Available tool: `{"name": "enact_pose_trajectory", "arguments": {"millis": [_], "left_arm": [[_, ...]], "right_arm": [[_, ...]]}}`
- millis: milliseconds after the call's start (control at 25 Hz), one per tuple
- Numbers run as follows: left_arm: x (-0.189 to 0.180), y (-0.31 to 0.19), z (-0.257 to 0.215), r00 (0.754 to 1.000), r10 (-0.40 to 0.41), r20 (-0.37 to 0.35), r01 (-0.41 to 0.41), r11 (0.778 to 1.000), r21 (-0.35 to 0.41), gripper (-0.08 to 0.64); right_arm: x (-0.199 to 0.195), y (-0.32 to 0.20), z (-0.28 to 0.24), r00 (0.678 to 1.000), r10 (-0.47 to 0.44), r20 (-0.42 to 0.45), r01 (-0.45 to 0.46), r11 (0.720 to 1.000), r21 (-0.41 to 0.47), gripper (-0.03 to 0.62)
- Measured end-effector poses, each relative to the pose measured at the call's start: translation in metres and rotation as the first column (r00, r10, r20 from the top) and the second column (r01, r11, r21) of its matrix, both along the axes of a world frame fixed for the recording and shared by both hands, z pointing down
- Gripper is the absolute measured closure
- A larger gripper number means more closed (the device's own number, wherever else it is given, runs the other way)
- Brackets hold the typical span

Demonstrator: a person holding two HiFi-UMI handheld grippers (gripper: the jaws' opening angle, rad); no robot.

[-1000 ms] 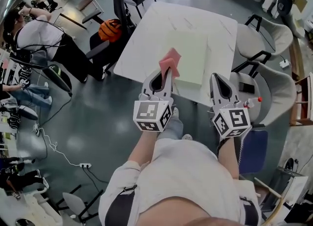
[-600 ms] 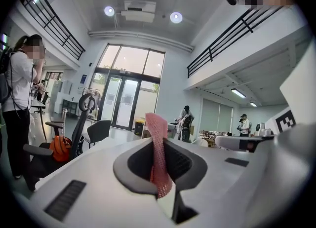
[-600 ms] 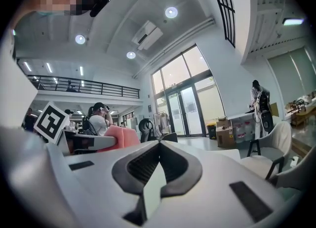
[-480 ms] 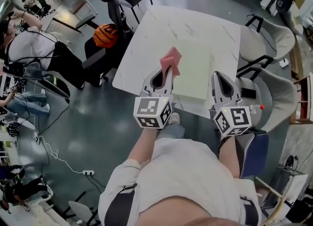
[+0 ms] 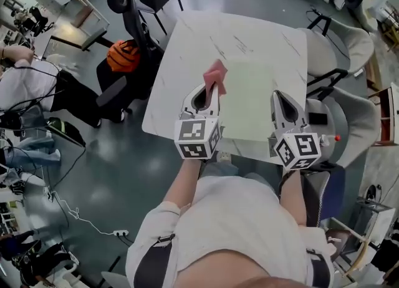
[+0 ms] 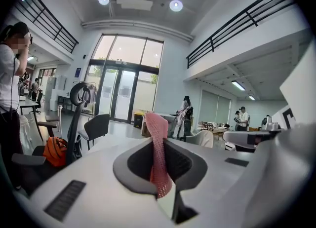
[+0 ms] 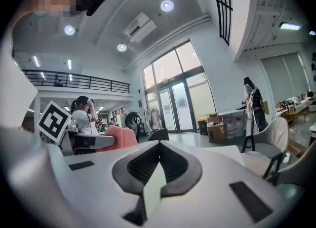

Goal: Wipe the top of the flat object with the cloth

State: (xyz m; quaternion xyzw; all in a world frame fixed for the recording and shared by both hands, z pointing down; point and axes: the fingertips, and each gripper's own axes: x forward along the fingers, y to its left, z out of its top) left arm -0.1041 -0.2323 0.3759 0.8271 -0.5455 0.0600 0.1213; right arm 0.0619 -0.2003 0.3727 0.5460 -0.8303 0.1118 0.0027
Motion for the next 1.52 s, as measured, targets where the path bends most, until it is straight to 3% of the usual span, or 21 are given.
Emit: {"name": "enact_pose_trajectory", "arguments": {"millis": [320, 680, 1160, 1520], "left_arm": [[-0.011, -0.033, 0.034, 1.0, -0.003, -0.015, 0.002, 0.995, -0.096, 0.525], [-0.005, -0.058, 0.076, 0.998, -0.052, 0.038, 0.06, 0.973, -0.224, 0.525], [-0.005, -0.088, 0.13, 0.985, -0.094, 0.147, 0.145, 0.908, -0.394, 0.525], [-0.005, -0.113, 0.166, 0.968, -0.09, 0.234, 0.197, 0.849, -0.49, 0.525]], "right_arm": [[0.006, -0.021, 0.023, 0.998, 0.039, -0.055, -0.043, 0.997, -0.065, 0.583], [0.014, -0.044, 0.064, 0.996, -0.043, -0.082, 0.029, 0.984, -0.175, 0.582], [0.021, -0.064, 0.139, 0.988, -0.145, -0.054, 0.118, 0.932, -0.342, 0.581], [0.022, -0.065, 0.163, 0.978, -0.207, -0.018, 0.183, 0.9, -0.396, 0.582]]}}
